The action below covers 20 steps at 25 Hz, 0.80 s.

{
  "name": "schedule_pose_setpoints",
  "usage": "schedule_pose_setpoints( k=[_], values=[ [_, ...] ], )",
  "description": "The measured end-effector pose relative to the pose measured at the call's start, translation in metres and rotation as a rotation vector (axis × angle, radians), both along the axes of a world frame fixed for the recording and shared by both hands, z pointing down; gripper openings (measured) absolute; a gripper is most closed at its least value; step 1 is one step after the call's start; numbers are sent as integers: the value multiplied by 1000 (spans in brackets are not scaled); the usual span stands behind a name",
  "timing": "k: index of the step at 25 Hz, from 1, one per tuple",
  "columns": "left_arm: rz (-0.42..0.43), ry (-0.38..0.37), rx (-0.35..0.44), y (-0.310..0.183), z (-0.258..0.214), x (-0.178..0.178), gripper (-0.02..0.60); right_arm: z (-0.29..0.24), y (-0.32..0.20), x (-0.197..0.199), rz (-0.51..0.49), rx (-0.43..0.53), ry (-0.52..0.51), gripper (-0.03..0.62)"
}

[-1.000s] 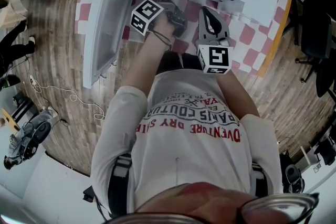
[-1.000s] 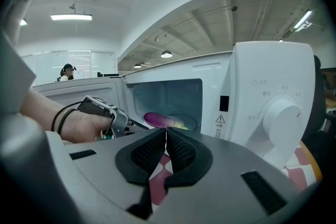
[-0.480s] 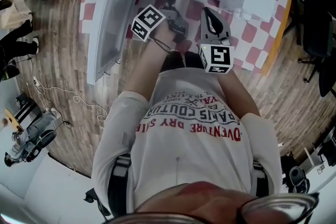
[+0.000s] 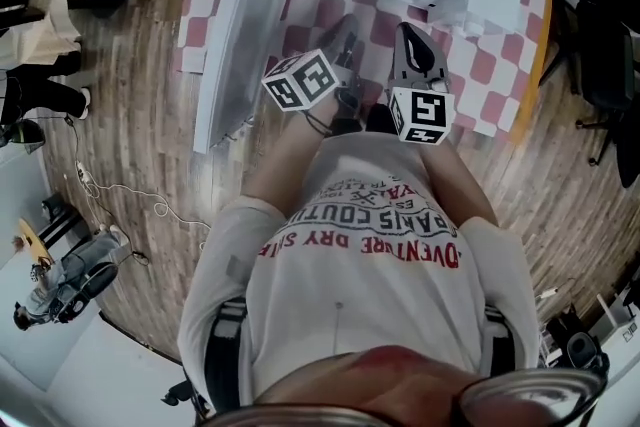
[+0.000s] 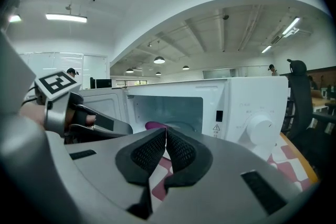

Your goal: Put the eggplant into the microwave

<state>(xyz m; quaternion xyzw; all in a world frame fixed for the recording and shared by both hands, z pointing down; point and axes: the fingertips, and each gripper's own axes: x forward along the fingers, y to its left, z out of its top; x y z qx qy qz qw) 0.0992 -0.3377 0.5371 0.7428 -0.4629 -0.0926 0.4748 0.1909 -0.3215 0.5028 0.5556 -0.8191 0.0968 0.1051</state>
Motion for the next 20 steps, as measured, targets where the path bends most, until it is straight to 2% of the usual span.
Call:
schedule_pose_setpoints(
  k=[5, 12, 14, 20],
  values=[
    [123, -335, 288, 16, -41, -7, 26, -14, 9, -7, 44, 35, 3, 26],
    [215, -588, 552, 41, -82, -17, 26, -32, 29, -27, 75, 91, 11, 26],
    [220, -613, 589, 46, -89, -19, 28, -35, 35, -32, 79, 105, 17, 26],
    [221, -585, 636, 50, -103, -20, 28, -48, 42, -39, 89, 130, 34, 26]
  ],
)
